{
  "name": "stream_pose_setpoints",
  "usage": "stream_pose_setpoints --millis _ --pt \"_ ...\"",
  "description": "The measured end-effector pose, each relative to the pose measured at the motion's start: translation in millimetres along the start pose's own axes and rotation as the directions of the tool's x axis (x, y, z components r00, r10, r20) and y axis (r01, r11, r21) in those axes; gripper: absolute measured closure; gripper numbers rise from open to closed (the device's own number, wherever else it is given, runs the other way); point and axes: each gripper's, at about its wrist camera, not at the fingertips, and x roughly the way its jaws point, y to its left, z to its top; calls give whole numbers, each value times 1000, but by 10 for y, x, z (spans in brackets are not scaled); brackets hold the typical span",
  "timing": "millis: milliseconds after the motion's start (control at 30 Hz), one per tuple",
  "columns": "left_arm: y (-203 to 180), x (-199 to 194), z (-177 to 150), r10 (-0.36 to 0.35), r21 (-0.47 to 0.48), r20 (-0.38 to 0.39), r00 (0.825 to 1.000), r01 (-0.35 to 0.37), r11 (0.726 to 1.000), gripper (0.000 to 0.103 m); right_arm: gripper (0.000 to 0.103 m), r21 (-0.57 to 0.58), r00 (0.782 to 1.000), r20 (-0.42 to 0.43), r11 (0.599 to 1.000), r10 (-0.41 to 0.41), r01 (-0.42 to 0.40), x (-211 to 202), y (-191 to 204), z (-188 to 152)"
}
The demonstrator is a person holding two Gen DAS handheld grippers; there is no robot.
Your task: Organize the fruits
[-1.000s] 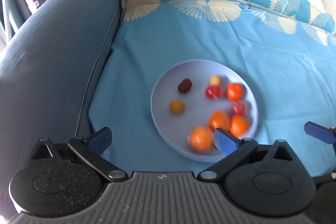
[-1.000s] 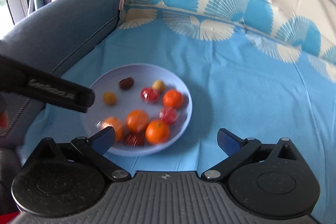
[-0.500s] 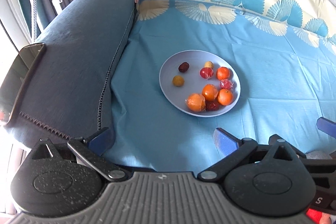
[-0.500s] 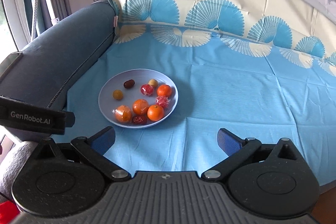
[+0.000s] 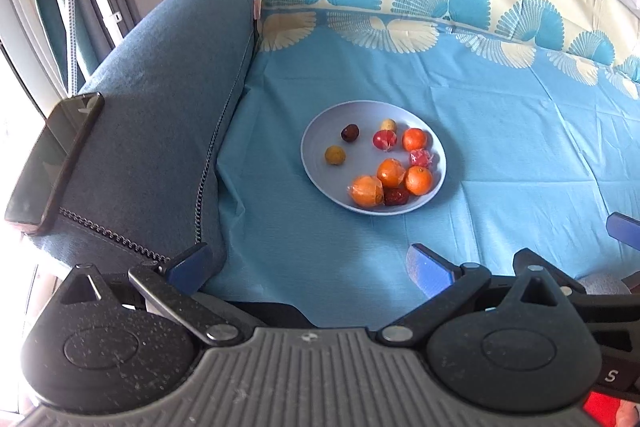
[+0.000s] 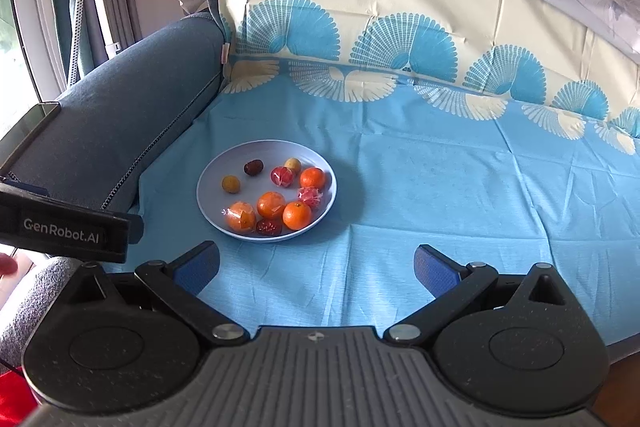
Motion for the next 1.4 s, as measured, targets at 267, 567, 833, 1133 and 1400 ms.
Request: stream_pose_setpoints --millis 267,567,833,1133,1400 --pt "7 117 -54 14 14 -27 1000 -14 1000 0 1 4 1000 -30 1000 -4 4 91 16 -46" --pt "-6 211 -63 19 17 -41 999 -18 1000 0 1 6 999 -49 1000 -10 10 186 10 -52" --pt "-9 233 -75 24 22 -43 999 -23 1000 0 1 5 998 -55 1000 -11 11 208 9 -61" --pt "-15 219 -76 27 22 -40 999 -27 999 0 1 0 999 -51 1000 -13 13 198 22 -58" --pt "-19 203 -70 28 24 -39 999 -27 999 0 1 -1 999 -50 1000 -14 14 193 21 -52"
